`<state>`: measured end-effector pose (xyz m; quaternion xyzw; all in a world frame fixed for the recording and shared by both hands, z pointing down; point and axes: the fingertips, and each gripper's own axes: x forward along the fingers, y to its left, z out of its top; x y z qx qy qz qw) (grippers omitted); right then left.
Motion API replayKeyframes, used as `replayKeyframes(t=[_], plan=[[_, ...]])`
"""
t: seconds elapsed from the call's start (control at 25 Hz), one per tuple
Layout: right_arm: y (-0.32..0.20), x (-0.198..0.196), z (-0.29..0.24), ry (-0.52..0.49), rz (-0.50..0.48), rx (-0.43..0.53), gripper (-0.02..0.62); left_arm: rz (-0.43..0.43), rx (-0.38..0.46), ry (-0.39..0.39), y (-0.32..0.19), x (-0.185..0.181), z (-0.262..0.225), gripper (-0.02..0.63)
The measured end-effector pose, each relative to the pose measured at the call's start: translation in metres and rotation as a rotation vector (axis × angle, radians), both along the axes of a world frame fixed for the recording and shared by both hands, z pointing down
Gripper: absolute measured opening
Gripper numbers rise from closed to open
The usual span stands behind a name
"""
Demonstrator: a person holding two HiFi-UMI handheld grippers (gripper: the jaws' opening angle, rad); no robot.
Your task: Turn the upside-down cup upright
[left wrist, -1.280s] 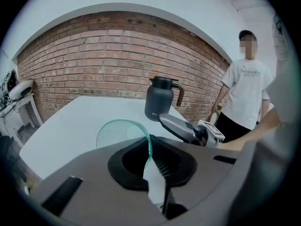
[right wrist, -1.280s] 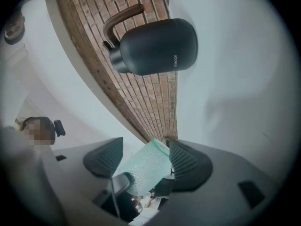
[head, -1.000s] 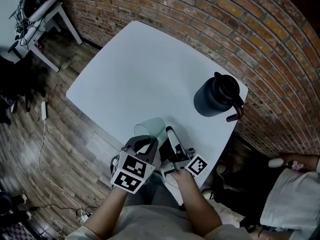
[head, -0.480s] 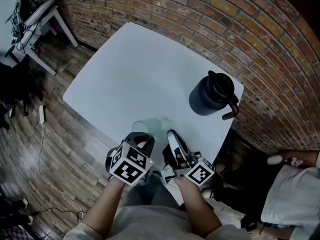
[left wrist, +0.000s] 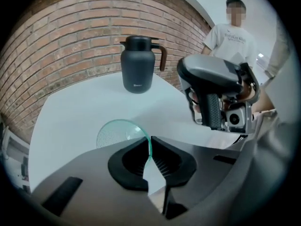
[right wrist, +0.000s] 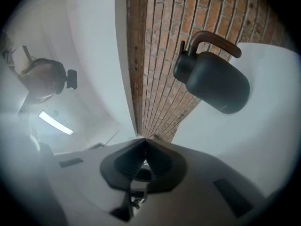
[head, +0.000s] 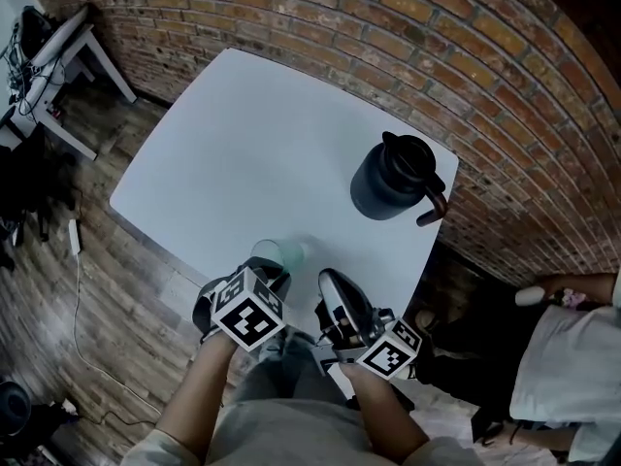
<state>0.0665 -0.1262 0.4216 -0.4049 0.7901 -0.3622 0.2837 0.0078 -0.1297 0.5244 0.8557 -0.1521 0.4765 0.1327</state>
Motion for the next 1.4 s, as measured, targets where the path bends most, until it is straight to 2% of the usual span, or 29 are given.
replayKeyframes(t=[0.2,0.76,1.08,1.4], plan=[[0.006,0.006,-0.004,0.007,0.013,0.002,0.008,0.066,-0.009,-0.054,0.002,0.002,0.002,0.025],[0.028,0.044,-0.011,0.015,0.098,0.000,0.009,0.318,0.013,-0.282,0.010,0.024,0.010,0.025],[0.039,0.065,-0.013,0.002,0.137,0.001,0.008,0.398,0.037,-0.371,0.014,0.033,0.014,0.025],[0.044,0.071,-0.012,-0.011,0.148,-0.010,0.009,0.441,0.059,-0.403,0.018,0.036,0.016,0.031]])
